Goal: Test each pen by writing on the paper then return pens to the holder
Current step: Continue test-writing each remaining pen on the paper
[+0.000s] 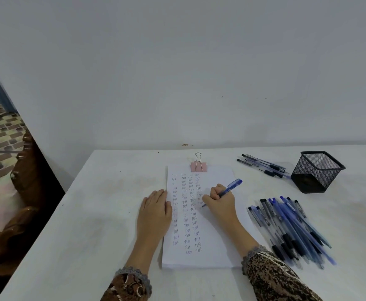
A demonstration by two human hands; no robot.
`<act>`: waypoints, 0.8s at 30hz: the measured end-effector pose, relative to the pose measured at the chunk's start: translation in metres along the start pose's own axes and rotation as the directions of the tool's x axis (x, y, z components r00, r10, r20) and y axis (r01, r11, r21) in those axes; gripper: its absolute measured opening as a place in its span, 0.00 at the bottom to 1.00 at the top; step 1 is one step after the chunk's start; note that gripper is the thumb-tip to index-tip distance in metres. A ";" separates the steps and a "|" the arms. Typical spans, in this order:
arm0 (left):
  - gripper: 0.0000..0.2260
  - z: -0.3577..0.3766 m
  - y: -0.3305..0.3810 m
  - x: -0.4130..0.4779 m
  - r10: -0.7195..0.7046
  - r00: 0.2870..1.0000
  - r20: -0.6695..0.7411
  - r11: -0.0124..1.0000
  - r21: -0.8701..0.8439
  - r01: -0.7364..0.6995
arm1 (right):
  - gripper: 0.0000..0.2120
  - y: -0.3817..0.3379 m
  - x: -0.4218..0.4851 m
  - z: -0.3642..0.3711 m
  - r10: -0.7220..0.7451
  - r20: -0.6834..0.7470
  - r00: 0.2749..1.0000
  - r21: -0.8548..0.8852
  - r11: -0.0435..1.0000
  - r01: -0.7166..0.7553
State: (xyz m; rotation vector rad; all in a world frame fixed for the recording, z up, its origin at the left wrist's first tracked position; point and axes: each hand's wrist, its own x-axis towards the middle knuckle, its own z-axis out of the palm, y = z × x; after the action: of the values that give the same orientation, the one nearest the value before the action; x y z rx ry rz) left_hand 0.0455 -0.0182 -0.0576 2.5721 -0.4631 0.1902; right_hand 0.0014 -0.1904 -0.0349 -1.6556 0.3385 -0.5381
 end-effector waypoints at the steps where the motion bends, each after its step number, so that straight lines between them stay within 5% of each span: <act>1: 0.20 0.000 0.000 0.000 0.002 1.000 -0.001 1.000 -0.001 -0.002 | 0.24 0.000 0.000 0.000 0.000 0.006 1.000 -0.003 1.000 0.000; 20: 0.20 -0.001 0.001 -0.001 -0.008 1.000 0.005 1.000 0.002 0.008 | 0.23 0.002 0.001 -0.001 0.010 -0.018 1.000 0.010 1.000 -0.010; 24: 0.20 0.000 0.001 -0.001 -0.006 1.000 -0.001 1.000 0.002 0.006 | 0.22 0.000 0.004 -0.007 0.148 -0.008 0.989 0.284 0.949 -0.139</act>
State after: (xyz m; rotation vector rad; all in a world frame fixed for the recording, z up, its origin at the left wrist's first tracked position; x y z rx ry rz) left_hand 0.0446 -0.0187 -0.0568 2.5750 -0.4556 0.1897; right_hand 0.0012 -0.1979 -0.0338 -1.3365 0.3820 -0.4776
